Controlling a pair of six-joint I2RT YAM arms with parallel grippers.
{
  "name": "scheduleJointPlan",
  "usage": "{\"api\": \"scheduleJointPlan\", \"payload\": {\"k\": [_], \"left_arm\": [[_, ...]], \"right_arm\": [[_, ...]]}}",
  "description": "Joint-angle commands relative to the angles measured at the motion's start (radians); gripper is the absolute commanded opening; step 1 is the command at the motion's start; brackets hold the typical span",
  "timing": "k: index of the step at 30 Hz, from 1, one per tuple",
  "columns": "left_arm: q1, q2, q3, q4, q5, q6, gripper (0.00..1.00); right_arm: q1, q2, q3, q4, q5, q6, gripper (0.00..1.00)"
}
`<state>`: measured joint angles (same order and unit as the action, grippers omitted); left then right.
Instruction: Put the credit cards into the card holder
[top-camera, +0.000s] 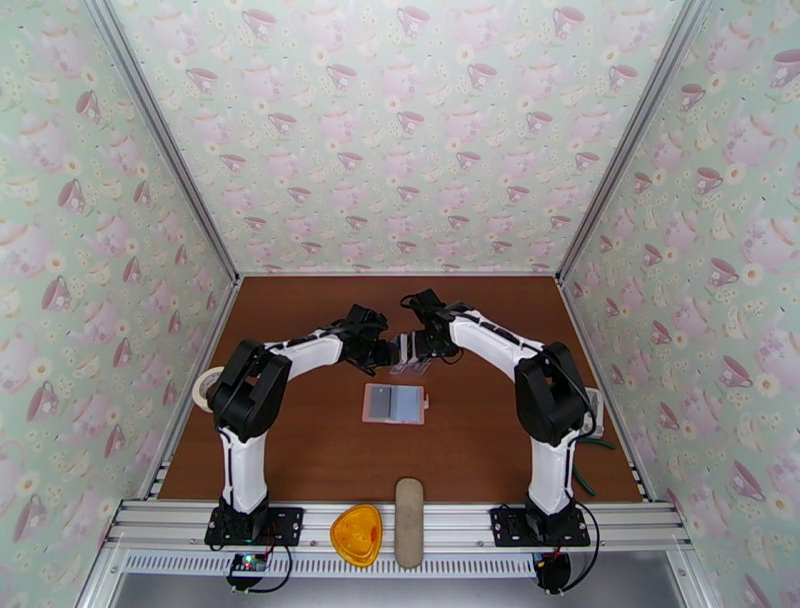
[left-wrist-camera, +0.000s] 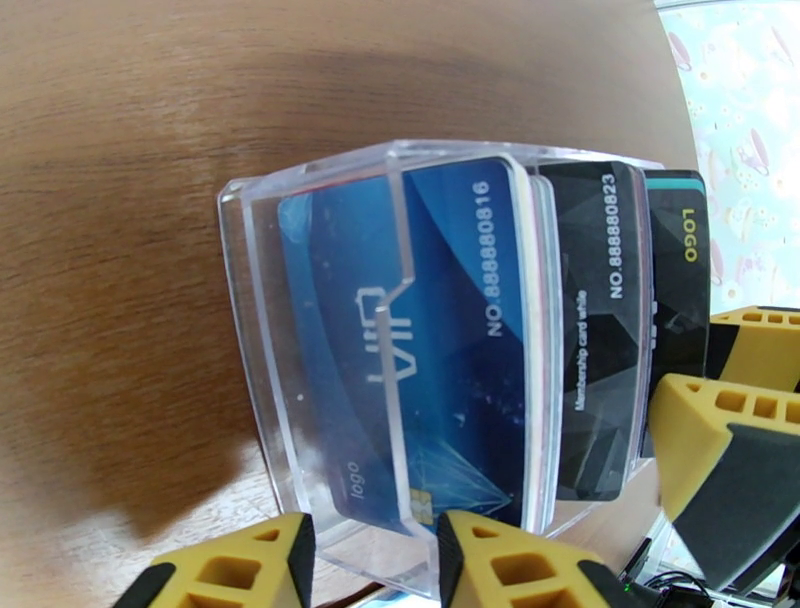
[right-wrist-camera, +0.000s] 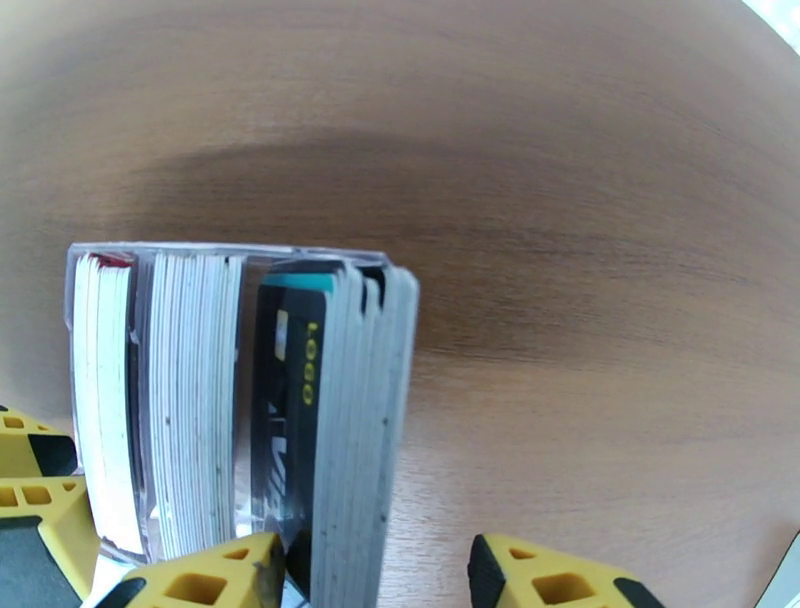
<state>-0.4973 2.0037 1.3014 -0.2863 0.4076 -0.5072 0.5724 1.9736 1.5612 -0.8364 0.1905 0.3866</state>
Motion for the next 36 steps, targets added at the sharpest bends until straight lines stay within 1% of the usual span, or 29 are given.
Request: {"api": "scheduleJointPlan", "payload": {"k": [1, 9, 14, 36], "left_arm": [[-0.001, 0.03, -0.014, -0.024, -0.009, -0.002, 0.39], [0.0, 0.027, -0.011, -0.028, -0.015, -0.003, 0.39], [0.002, 0.024, -0.007, -0.047, -0.033, 0.005, 0.38], [0.016, 0.012, -0.011, -0.062, -0.044, 0.01, 0.37]], "right_arm": [[0.009, 0.023, 0.03, -0.035, 0.033, -0.017, 0.53], [0.013, 0.037, 0.031, -0.052, 0.047, -0.026, 0.53], [0.012, 0.018, 0.034, -0.075, 0.092, -0.043, 0.53], [0.011, -0.012, 0.076, -0.119, 0.107, -0.065, 0.5]]}}
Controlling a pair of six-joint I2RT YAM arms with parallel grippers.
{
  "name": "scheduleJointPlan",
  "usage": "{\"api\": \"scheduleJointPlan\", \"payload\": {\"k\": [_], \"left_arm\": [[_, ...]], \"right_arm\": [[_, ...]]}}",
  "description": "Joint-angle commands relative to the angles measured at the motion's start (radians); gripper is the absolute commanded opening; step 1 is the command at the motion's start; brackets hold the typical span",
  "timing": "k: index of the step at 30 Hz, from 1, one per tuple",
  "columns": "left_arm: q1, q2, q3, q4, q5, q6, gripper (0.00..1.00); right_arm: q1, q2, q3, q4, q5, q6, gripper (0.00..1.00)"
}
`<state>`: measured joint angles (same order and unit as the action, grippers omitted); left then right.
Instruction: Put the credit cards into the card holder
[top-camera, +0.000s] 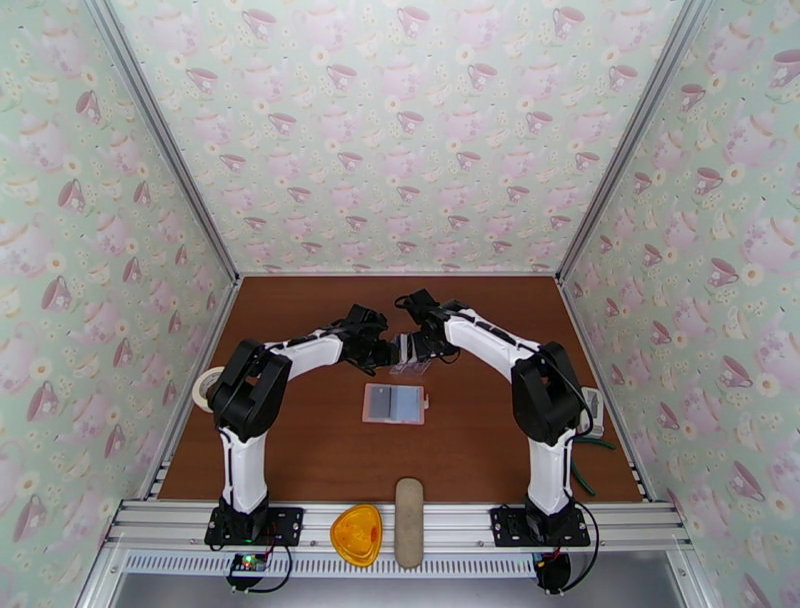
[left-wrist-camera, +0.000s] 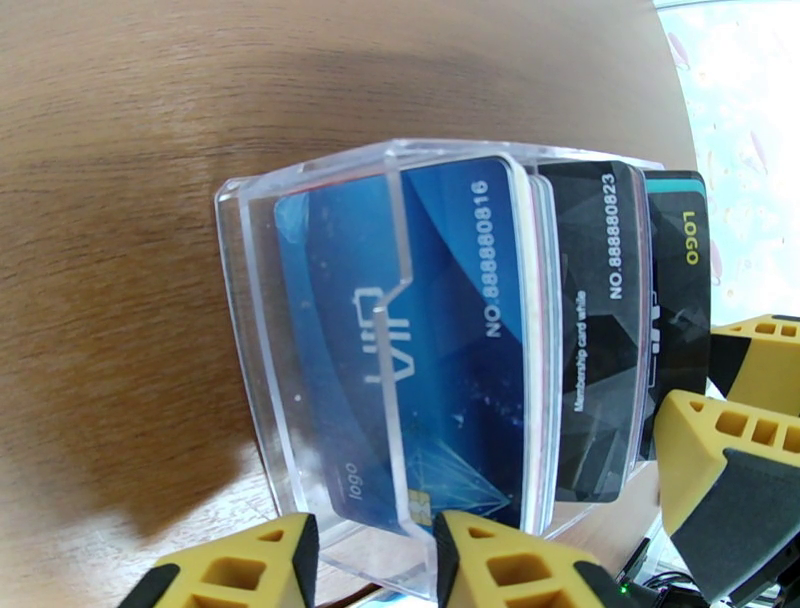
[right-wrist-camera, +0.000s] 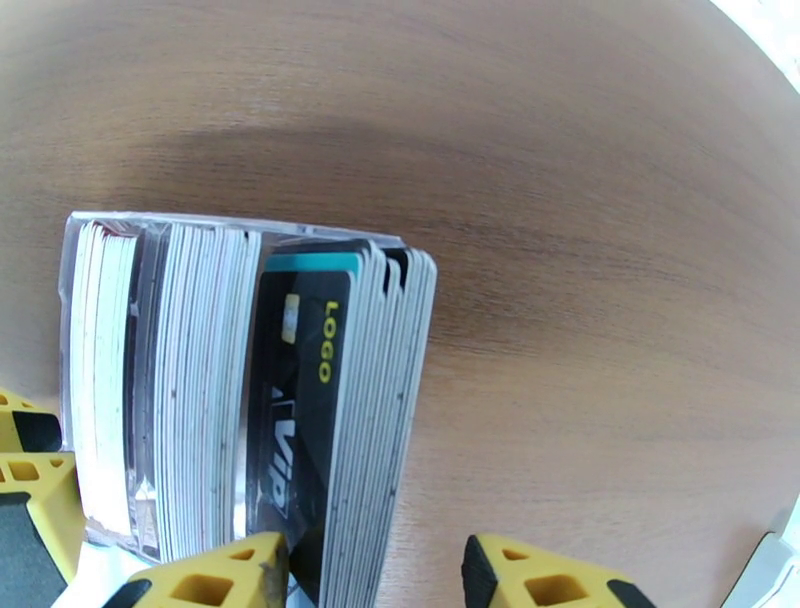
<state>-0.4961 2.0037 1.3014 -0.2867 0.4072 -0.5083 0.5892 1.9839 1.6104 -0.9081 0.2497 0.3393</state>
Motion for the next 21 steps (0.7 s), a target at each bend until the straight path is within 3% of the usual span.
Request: {"api": "scheduleJointPlan", "payload": {"k": [1, 21], "left_arm": [[0.013, 0.012, -0.011, -0.061, -0.041, 0.011, 0.37], [0.017, 0.013, -0.01, -0.057, -0.034, 0.008, 0.37]], "right_arm": [[-0.005, -0.023, 0.026, -0.046, 0.048, -0.017, 0.5], [-0.005, -0.033, 0.041, -0.064, 0.03, -0.022, 0.33]]}}
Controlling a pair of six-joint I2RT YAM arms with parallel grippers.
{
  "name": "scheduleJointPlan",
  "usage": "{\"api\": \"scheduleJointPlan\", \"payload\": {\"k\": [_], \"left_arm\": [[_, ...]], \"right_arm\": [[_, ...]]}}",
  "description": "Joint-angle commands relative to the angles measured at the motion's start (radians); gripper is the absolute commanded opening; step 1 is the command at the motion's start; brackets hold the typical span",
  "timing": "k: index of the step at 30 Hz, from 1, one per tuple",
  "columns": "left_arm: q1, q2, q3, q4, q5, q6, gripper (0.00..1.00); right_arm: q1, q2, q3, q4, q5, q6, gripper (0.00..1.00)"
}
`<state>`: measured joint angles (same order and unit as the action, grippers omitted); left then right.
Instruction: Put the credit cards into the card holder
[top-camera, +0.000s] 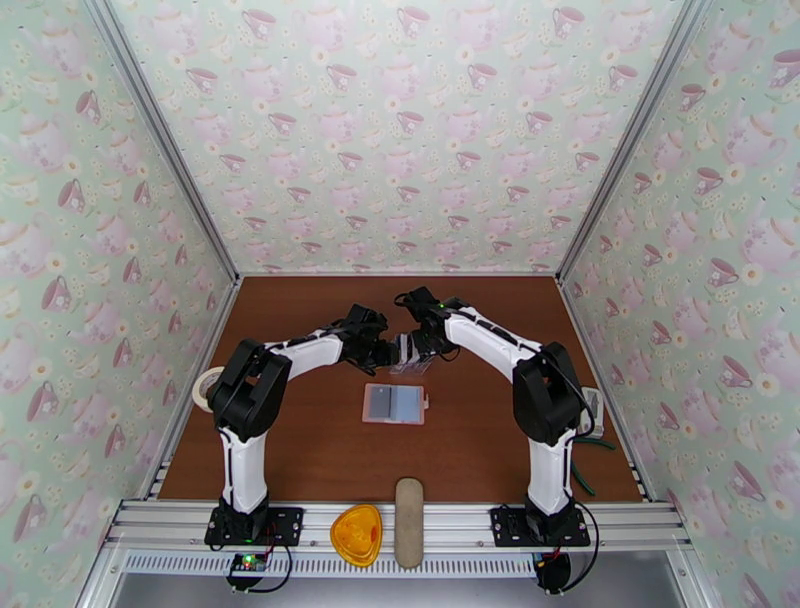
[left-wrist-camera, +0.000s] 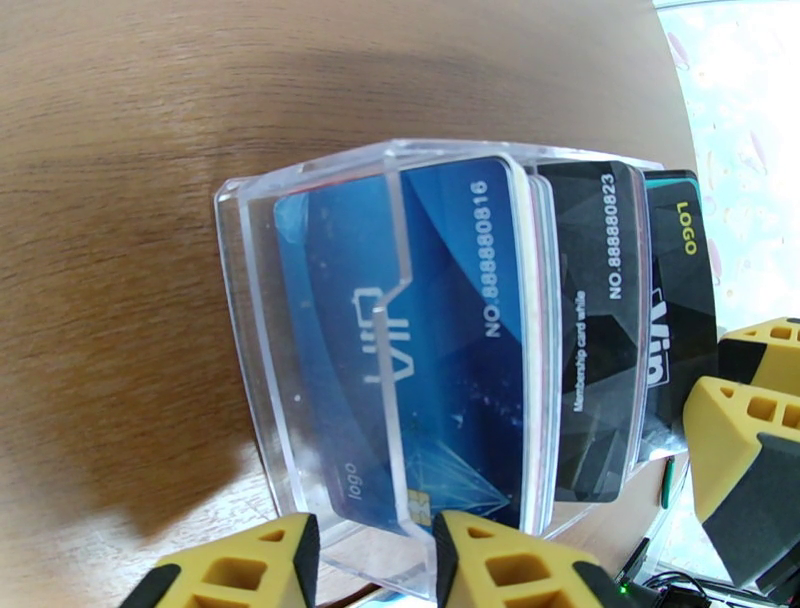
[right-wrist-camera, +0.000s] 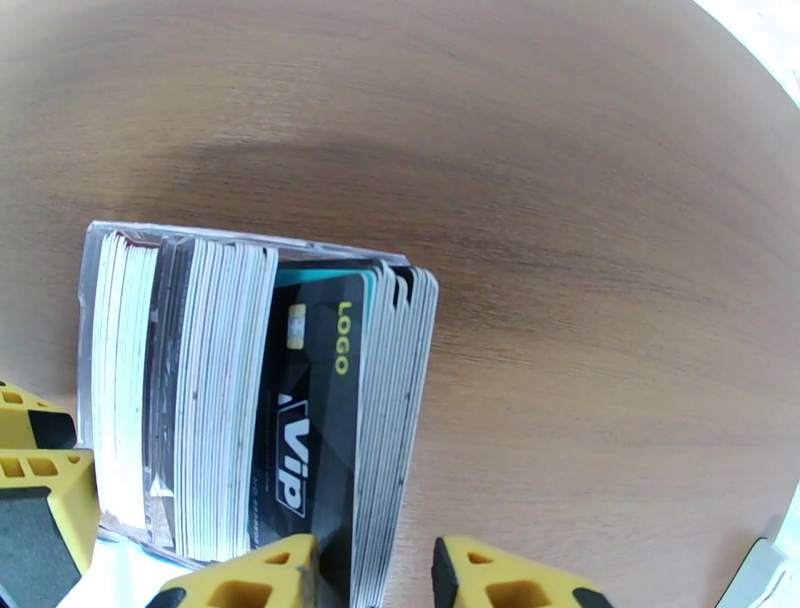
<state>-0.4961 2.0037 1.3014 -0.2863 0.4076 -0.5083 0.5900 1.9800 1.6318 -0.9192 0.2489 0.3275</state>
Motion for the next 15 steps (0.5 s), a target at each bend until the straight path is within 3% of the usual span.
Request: {"api": "scheduleJointPlan", "payload": {"k": [1, 15], "left_arm": [[0.017, 0.014, -0.01, -0.058, -0.035, 0.008, 0.37], [0.016, 0.019, -0.004, -0.056, -0.027, 0.004, 0.37]], "right_arm": [[-0.006, -0.03, 0.02, -0.053, 0.028, -0.01, 0.32], [0.002, -0.03, 0.031, -0.058, 0.019, -0.008, 0.16]]}}
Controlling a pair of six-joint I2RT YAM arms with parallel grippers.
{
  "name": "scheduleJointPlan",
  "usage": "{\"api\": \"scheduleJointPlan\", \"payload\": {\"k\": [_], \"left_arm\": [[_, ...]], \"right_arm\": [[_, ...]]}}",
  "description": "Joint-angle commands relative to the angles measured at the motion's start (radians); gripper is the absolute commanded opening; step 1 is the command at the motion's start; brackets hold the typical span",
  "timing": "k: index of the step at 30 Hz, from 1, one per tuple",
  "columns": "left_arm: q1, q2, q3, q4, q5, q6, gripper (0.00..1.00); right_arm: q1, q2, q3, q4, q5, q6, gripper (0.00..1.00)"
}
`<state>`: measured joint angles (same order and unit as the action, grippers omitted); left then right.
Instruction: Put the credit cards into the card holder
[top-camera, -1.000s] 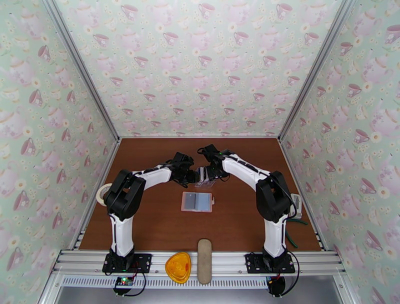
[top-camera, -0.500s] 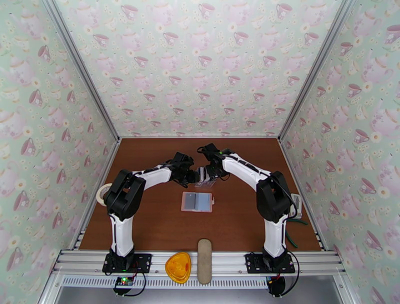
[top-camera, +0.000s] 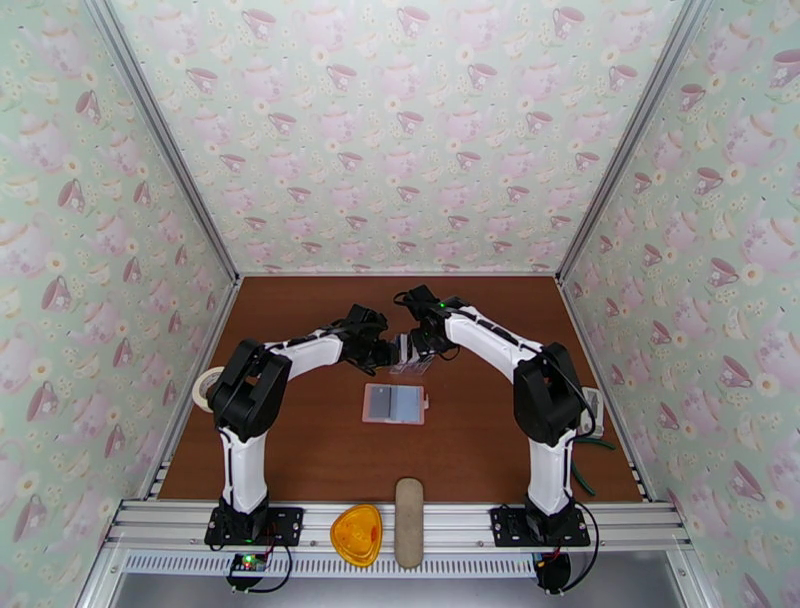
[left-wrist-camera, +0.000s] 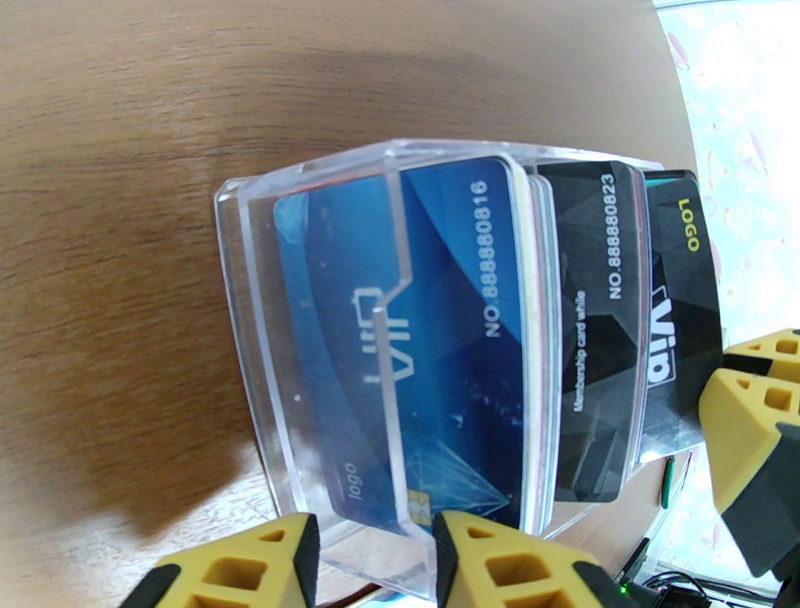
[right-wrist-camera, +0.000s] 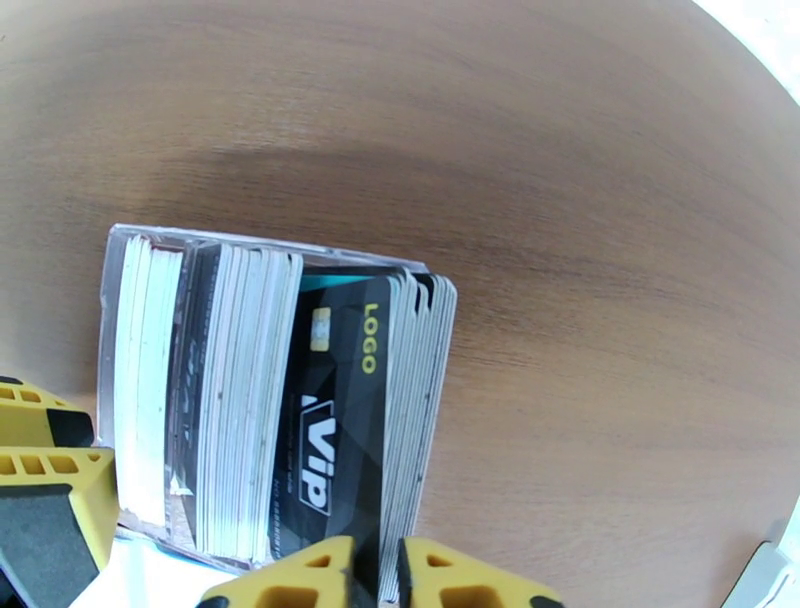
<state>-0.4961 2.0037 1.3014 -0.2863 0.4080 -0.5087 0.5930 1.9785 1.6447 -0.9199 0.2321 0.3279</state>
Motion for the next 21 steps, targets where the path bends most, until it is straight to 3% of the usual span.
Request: {"api": "scheduleJointPlan", "payload": {"k": [1, 10, 21], "left_arm": [[0.016, 0.02, -0.004, -0.056, -0.027, 0.004, 0.37], [0.015, 0.021, -0.004, -0.057, -0.026, 0.002, 0.37], [0.013, 0.021, -0.005, -0.057, -0.024, 0.001, 0.37]], "right_arm": [[0.001, -0.028, 0.019, -0.06, 0.036, -0.009, 0.14], [0.025, -0.023, 0.047, -0.068, 0.036, -0.003, 0.08], [0.05, -0.004, 0.062, -0.066, 0.005, 0.01, 0.08]]}}
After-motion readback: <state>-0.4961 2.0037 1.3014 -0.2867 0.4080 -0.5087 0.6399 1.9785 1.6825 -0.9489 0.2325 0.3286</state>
